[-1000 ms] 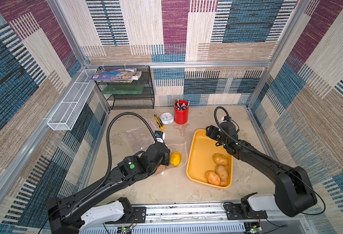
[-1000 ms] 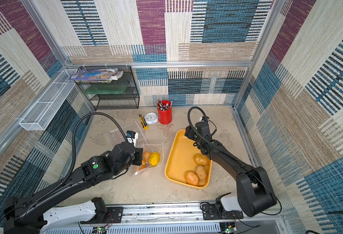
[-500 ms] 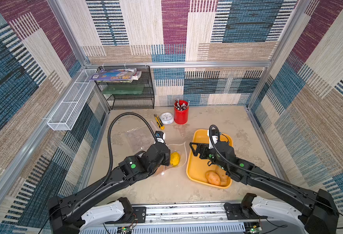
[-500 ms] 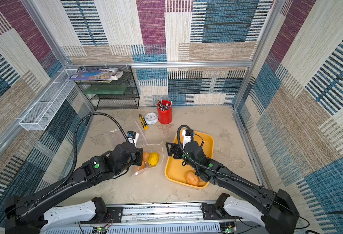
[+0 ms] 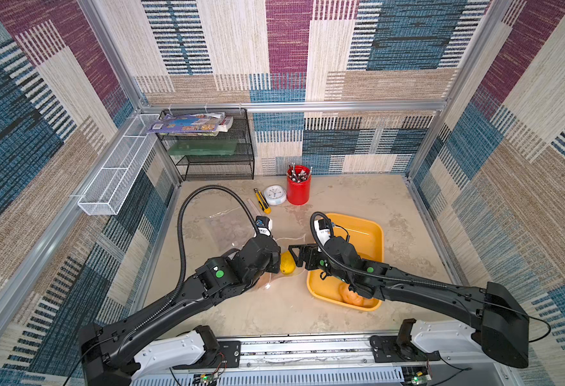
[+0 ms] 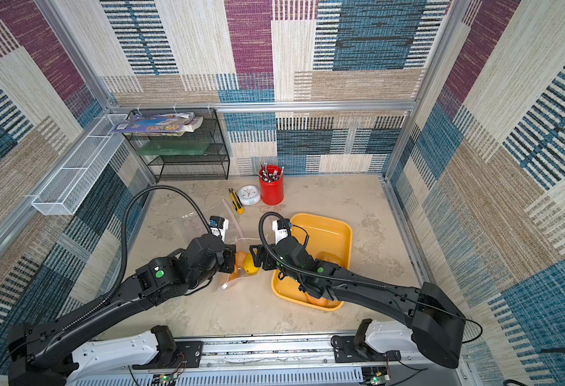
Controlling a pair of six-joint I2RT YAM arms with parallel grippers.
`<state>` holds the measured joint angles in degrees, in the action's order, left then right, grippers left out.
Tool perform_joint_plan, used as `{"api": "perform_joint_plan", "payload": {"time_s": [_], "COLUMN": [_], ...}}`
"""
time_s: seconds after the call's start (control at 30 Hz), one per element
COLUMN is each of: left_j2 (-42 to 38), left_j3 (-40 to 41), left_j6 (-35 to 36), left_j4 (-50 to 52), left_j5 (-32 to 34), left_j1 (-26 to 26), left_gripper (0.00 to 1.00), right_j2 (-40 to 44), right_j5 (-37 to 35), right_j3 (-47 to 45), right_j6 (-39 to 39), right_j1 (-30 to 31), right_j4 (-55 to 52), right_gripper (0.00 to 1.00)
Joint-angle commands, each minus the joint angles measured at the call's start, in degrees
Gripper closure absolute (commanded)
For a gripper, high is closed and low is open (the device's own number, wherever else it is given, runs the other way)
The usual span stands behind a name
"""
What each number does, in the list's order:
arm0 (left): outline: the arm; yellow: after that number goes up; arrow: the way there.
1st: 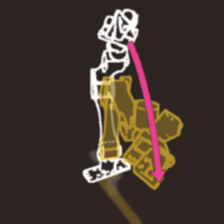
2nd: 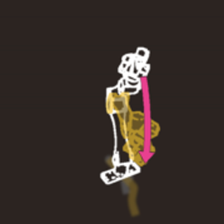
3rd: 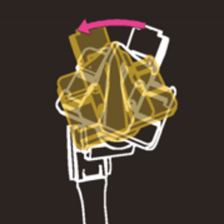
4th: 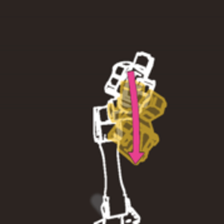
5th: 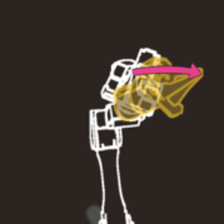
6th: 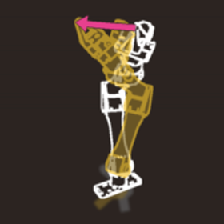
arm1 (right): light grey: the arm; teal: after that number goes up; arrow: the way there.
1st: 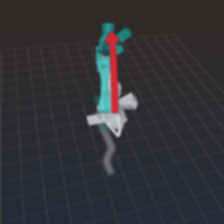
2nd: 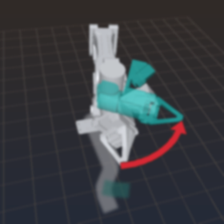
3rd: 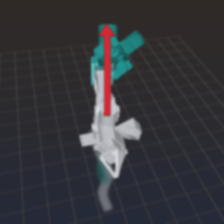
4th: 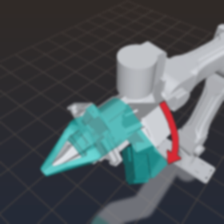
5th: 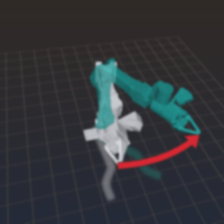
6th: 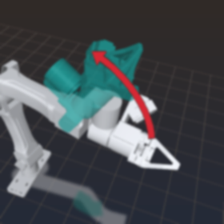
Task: Put the potatoes into a zipper bag and zip it
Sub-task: Adjust the zipper food storage bag at the center of the board.
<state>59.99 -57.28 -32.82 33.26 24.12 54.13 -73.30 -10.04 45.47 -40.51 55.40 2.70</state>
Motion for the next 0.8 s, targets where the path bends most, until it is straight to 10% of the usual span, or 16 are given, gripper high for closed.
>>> {"api": "perform_joint_plan", "payload": {"time_s": [0.0,0.4,0.77], "left_j2": [-0.31,0.7,1.93], "left_j3": [-0.12,-0.38,-0.71], "left_j6": [-0.41,-1.51,-8.47], "left_j4": [-0.96,-3.2,-6.71], "left_j5": [1.11,-2.13,-9.22], "left_j1": [0.01,-0.04,-0.07], "left_gripper": [1.0,1.0,1.0], "right_j2": [-1.45,-4.18,-10.5], "right_j5": [-0.14,-6.65,0.36], "right_j3": [1.35,7.05,15.09], "right_j6": [-0.44,0.24,8.43], "right_j1": [0.39,1.56,-6.01], "right_j4": [0.85,-3.23,-3.6], "right_gripper": [0.22,0.89,1.0]}}
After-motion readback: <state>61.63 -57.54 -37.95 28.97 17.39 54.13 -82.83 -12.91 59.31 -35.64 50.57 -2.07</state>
